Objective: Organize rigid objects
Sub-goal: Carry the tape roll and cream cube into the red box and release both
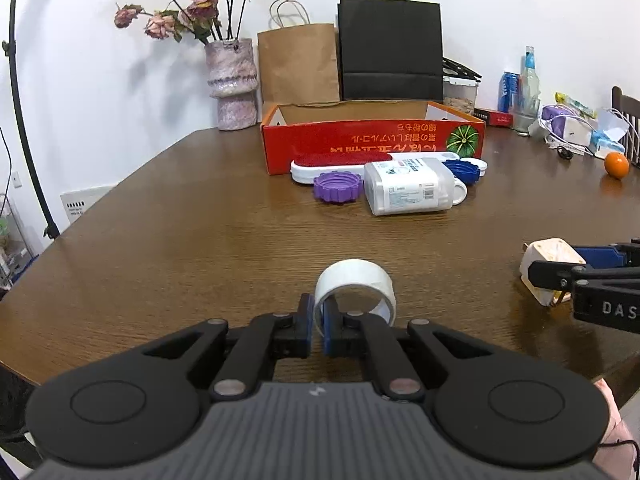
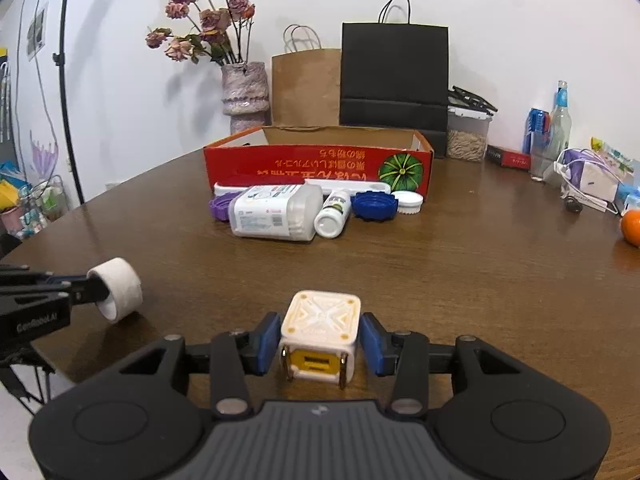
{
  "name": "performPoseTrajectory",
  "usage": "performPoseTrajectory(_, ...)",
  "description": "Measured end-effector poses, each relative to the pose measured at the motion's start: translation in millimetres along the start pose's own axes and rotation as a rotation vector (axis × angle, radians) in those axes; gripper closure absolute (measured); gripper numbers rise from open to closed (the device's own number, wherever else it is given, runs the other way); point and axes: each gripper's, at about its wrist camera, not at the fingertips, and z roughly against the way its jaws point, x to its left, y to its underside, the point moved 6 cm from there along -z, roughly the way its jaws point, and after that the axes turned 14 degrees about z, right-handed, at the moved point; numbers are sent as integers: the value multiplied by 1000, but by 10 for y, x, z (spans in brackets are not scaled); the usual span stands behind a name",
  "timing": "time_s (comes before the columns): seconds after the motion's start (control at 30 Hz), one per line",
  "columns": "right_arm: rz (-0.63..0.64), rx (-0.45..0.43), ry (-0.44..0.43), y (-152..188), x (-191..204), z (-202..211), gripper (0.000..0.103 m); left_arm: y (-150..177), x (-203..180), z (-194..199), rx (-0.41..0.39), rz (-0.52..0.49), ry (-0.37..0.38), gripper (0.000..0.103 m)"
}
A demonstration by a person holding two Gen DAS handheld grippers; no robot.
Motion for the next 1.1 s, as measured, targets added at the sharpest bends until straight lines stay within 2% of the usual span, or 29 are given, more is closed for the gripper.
performPoseTrajectory(0.07, -7, 5, 10, -6, -4, -57, 58, 15, -14, -37, 5, -6, 7, 96)
performPoseTrajectory(0.13, -13, 13, 22, -7, -11, -96, 64, 25, -23, -57, -1, -12, 4, 96)
performPoseTrajectory(0.27, -18, 10, 19, -5, -16, -83, 65, 5, -19, -36, -20, -4, 23, 97)
performPoseTrajectory(0.37, -17, -28, 26, -41, -25, 51, 65, -48, -12, 51, -36, 19, 31, 98)
performPoseTrajectory(0.5, -16, -83, 27, -187, -75, 194, 65, -287, -22, 207, -77, 61, 87, 98)
performPoseTrajectory(0.63, -15, -159, 9, -517, -229, 274, 65, -760, -47, 183, -137, 58, 123, 98)
performPoseTrajectory(0.73, -17, -240, 3, -907, -436, 310, 65, -1222, -79, 92, -188, 43, 133, 98)
performPoseTrajectory(0.83, -53, -294, -50, -1336, -698, 187, 65, -1697, -135, -72, -221, 48, 153, 98)
performPoseTrajectory(0.97, -66, -300, -101, -1949, -1051, -270, 65, -2336, -277, -478, -182, 63, 181, 98)
performPoseTrajectory(1.03, -79, -265, -129, -2245, -1205, -643, 65, -2674, -377, -824, -112, 84, 187, 98)
performPoseTrajectory(1.1, -121, -203, -160, -2480, -1329, -1118, 65, -2908, -546, -1268, 0, 65, 199, 98)
